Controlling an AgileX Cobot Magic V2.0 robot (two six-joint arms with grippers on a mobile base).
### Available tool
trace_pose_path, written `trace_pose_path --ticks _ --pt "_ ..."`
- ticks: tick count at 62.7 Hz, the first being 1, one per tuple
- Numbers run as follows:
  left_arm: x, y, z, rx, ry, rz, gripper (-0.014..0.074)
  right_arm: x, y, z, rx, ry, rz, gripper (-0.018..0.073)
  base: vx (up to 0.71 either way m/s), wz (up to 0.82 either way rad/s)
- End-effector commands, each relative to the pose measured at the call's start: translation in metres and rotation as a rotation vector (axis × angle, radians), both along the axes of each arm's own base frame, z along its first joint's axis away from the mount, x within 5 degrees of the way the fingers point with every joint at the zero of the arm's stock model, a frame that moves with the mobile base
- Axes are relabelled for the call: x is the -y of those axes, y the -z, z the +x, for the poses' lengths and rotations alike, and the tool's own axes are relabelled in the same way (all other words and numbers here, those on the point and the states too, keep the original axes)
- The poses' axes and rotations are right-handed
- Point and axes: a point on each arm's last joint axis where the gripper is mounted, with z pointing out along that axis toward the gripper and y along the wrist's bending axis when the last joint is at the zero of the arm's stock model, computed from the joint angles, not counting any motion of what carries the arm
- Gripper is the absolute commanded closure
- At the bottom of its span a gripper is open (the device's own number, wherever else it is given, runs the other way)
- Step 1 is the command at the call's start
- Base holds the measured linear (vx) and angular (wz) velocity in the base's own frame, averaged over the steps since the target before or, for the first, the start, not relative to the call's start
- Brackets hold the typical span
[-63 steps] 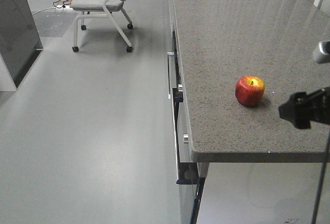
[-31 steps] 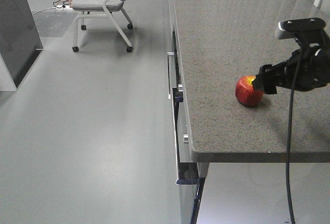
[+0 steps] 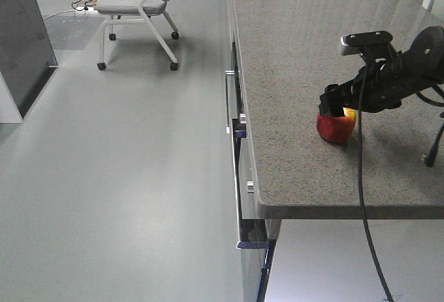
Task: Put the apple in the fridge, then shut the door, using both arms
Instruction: 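Lower the right gripper over the apple and close on it, then lift the apple off the countertop with the right gripper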
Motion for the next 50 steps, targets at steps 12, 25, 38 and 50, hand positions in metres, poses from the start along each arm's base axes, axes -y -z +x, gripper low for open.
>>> trace_pose_path --ticks 12,25,38,50 --pt "0.0 -0.001 -0.001 0.069 0.0 -0.011 0.0603 0.001 -0.009 0.023 0.106 0.002 -0.008 -0.0032 0.0 0.0" --pt "0.0 -0.001 -0.001 0.069 0.0 -0.011 0.0603 0.001 -0.001 0.025 0.089 0.002 -0.008 0.0075 0.0 0.0" --pt "0.0 -0.001 -0.001 0.069 0.0 -0.011 0.0603 -0.001 -0.012 0.02 0.091 0.01 0.028 0.0224 0.0 0.0" --pt "0.0 -0.001 -0.001 0.069 0.0 -0.011 0.0603 -0.005 -0.054 -0.002 0.106 -0.006 0.082 0.0197 0.0 0.0"
